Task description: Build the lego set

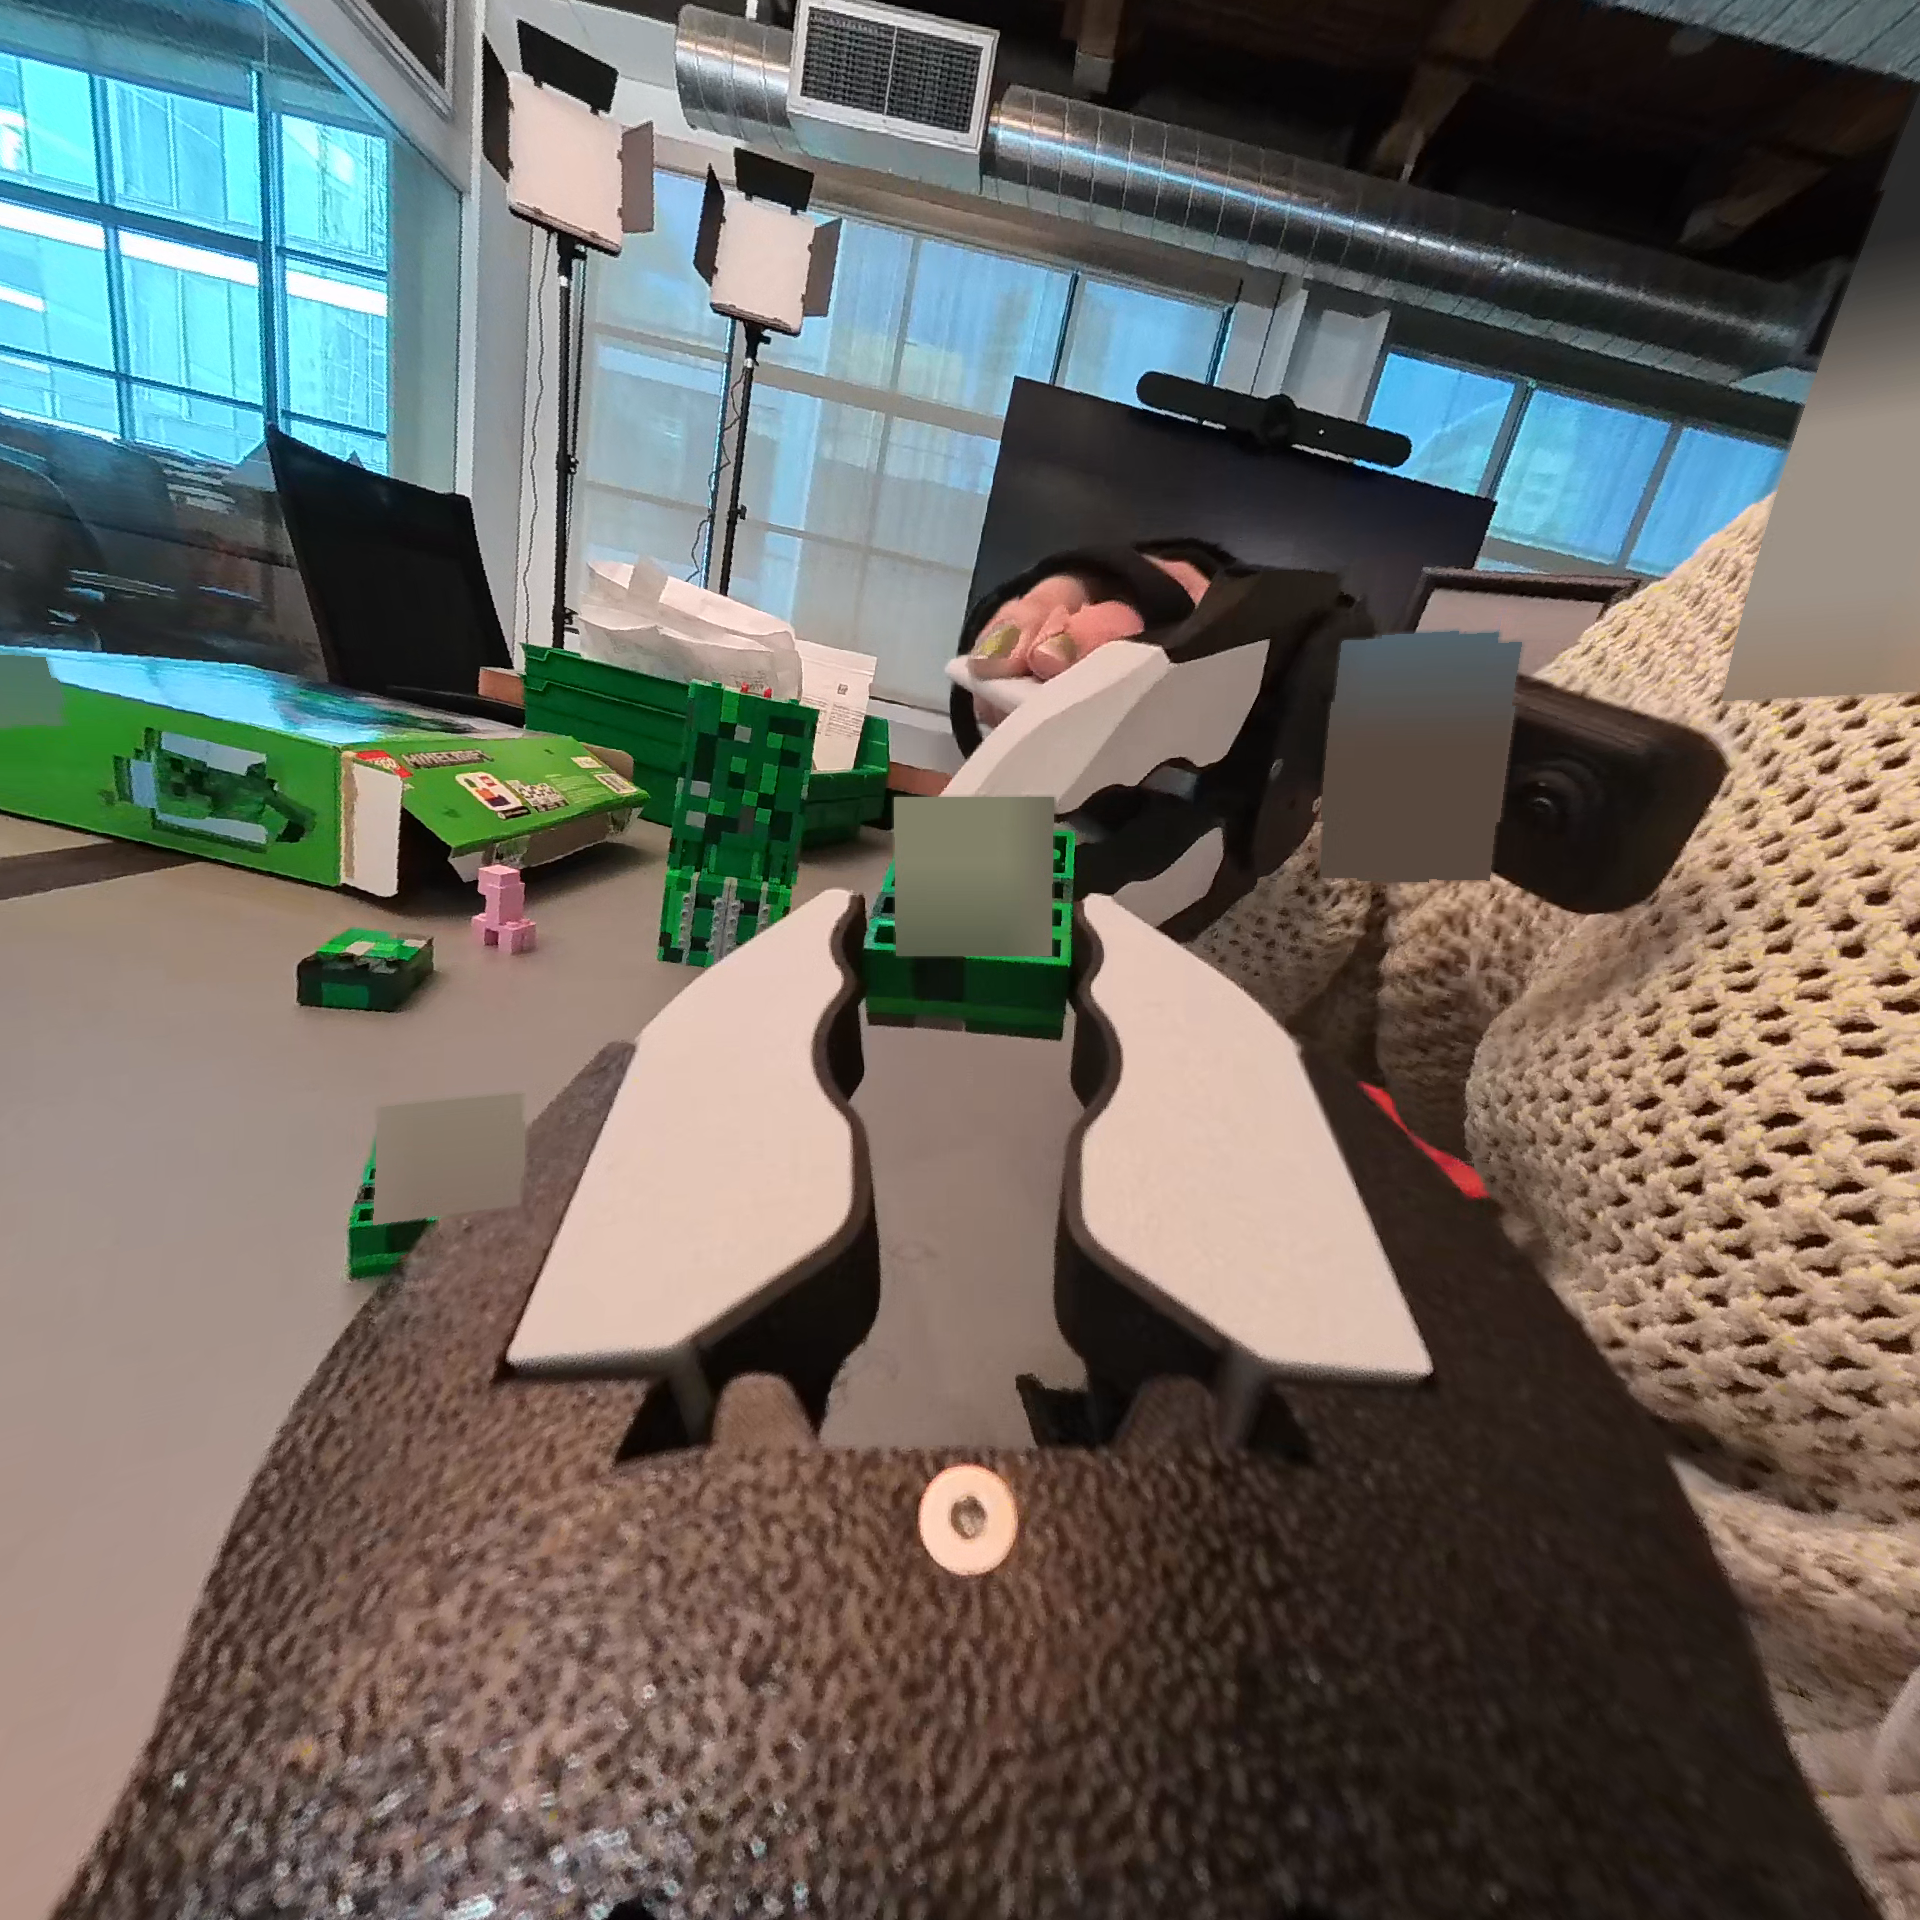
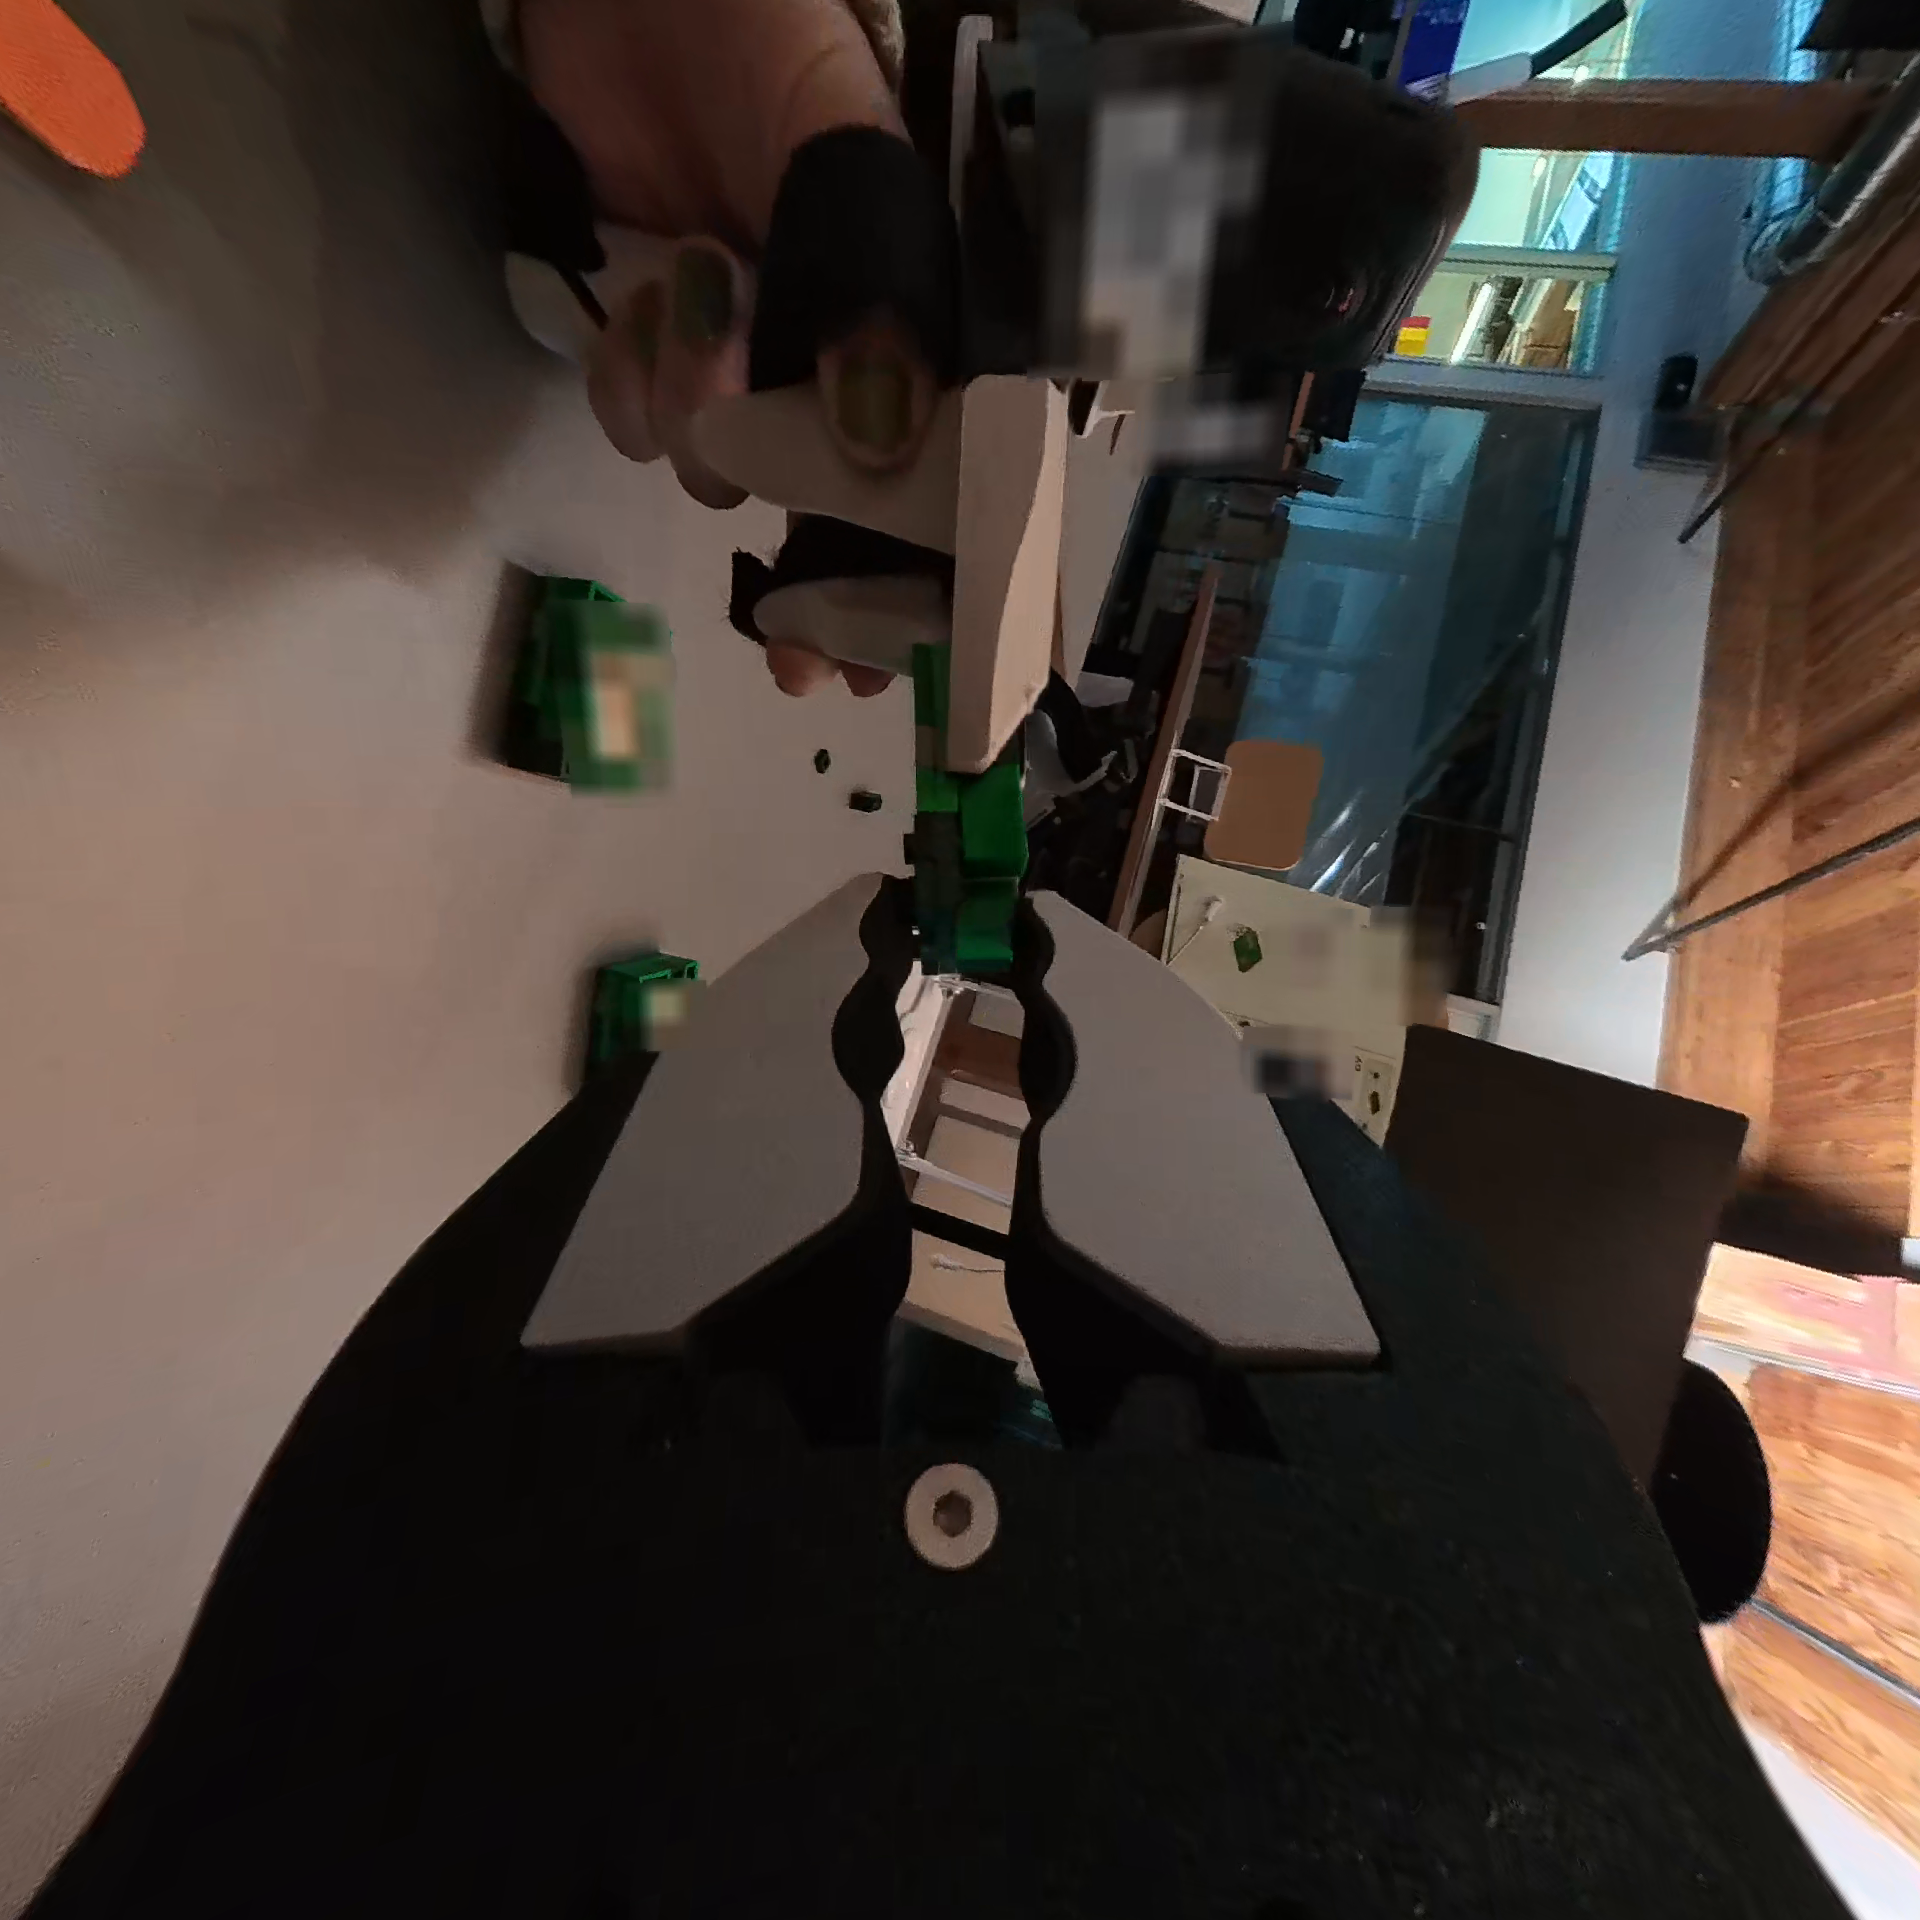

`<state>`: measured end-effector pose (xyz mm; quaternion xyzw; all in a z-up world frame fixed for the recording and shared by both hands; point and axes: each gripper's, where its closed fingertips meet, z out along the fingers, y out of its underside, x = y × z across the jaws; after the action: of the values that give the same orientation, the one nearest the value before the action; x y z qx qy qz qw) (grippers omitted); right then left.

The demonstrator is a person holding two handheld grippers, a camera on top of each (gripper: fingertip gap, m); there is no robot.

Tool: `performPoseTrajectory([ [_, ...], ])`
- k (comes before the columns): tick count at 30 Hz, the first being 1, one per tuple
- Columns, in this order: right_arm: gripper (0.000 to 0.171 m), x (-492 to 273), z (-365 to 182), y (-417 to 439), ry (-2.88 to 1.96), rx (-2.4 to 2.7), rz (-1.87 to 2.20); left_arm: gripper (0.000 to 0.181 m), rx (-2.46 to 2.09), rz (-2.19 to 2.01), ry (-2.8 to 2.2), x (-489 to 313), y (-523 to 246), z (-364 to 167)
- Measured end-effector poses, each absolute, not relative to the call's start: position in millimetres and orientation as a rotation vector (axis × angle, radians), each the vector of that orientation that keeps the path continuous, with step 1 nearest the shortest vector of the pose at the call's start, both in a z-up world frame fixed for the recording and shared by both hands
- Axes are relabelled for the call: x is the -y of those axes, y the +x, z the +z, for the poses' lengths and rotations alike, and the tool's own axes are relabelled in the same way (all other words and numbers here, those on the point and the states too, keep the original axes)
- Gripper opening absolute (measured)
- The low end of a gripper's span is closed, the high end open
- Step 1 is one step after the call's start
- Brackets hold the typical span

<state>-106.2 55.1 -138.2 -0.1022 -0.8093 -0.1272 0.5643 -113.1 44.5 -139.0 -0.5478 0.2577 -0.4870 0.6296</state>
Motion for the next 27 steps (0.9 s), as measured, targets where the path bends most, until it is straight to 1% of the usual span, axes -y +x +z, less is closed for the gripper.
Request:
performPoseTrajectory([
  [4, 0.02, -56, -138, -108, -0.334, 1.837, -0.206, 0.036, -0.625, -1.044, -1.247, -46, -116, -139],
  [6, 0.04, -62, -139, -104, -0.404, 1.83, -0.159, 0.036, -0.652, -0.949, -1.246, -49, -121, -139],
  [7, 0.046, -67, -138, -101, -0.46, 1.811, -0.125, 0.036, -0.662, -0.91, -1.246, -50, -124, -139],
  [8, 0.047, -72, -135, -99, -0.505, 1.782, -0.08, 0.036, -0.665, -0.872, -1.246, -53, -129, -138],
  [10, 0.044, -85, -131, -97, -0.628, 1.739, 0.042, 0.036, -0.649, -0.756, -1.259, -64, -145, -139],
  [12, 0.042, -101, -132, -99, -0.786, 1.71, 0.161, 0.036, -0.587, -0.557, -1.292, -84, -178, -138],
  [13, 0.037, -108, -135, -103, -0.861, 1.709, 0.214, 0.036, -0.536, -0.417, -1.319, -95, -204, -138],
  [15, 0.036, -123, -136, -117, -0.966, 1.678, 0.296, 0.036, -0.424, -0.121, -1.349, -112, -264, -135],
  [16, 0.033, -127, -140, -126, -1.008, 1.69, 0.352, 0.036, -0.356, -0.002, -1.356, -115, -294, -132],
  [17, 0.033, -132, -144, -137, -1.064, 1.699, 0.403, 0.036, -0.287, 0.077, -1.362, -115, -321, -130],
  [18, 0.03, -137, -151, -149, -1.127, 1.725, 0.451, 0.036, -0.226, 0.114, -1.367, -115, -341, -127],
  [20, 0.031, -151, -166, -174, -1.252, 1.768, 0.544, 0.036, -0.144, 0.13, -1.399, -115, -365, -130],
  [21, 0.028, -159, -173, -187, -1.31, 1.776, 0.589, 0.036, -0.122, 0.147, -1.421, -117, -373, -133],
  [27, 0.024, -198, -229, -256, -1.812, 1.752, 0.8, 0.036, -0.152, 0.154, -1.533, -133, -376, -155],
])
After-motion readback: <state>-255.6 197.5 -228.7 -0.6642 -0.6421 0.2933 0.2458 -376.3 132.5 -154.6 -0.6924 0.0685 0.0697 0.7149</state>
